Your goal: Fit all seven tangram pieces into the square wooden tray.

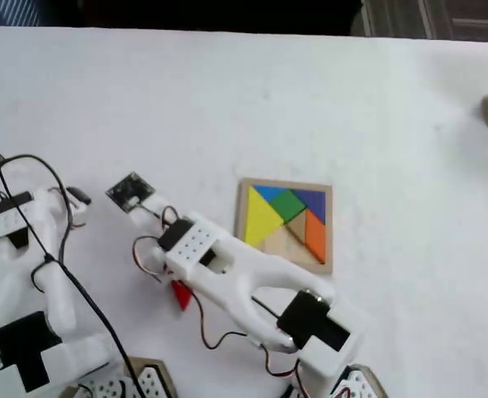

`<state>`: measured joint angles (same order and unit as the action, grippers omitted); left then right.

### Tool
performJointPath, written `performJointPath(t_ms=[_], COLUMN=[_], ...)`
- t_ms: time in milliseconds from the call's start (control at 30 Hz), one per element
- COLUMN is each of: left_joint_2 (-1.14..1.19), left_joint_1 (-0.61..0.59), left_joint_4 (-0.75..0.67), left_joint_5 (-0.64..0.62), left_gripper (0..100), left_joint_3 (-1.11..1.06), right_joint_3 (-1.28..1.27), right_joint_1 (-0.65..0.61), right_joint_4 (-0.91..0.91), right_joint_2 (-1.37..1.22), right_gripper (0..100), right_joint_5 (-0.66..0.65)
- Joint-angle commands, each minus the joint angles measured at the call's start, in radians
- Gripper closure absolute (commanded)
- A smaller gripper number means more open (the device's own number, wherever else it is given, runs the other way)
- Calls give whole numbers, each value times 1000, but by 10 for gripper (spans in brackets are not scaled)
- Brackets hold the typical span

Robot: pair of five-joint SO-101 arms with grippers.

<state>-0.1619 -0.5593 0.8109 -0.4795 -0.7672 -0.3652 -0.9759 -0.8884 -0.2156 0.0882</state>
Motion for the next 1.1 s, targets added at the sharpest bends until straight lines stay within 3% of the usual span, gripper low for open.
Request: performJointPath(t_ms=[0,267,433,533,867,1067], left_joint_2=[-7,-7,-7,-7,-7,-7], left_joint_1=[21,21,21,21,21,22], left_joint_4=[-26,-26,-26,-26,-26,-26], left_joint_5=[-3,-3,-3,-3,-3,-3], left_gripper=[728,728,728,728,728,728], left_joint_3=[26,26,25,25,25,25], right_joint_3=[20,35,155,160,-180,-253], right_joint_1=[-10,12,7,25,13,-41], right_joint_4=[-21,-48,-248,-309,-203,-137], right_joint_2=[8,10,33,110,300,302], right_gripper=[861,858,857,857,857,833], right_joint_5=[-15,-18,-207,-213,-155,-137])
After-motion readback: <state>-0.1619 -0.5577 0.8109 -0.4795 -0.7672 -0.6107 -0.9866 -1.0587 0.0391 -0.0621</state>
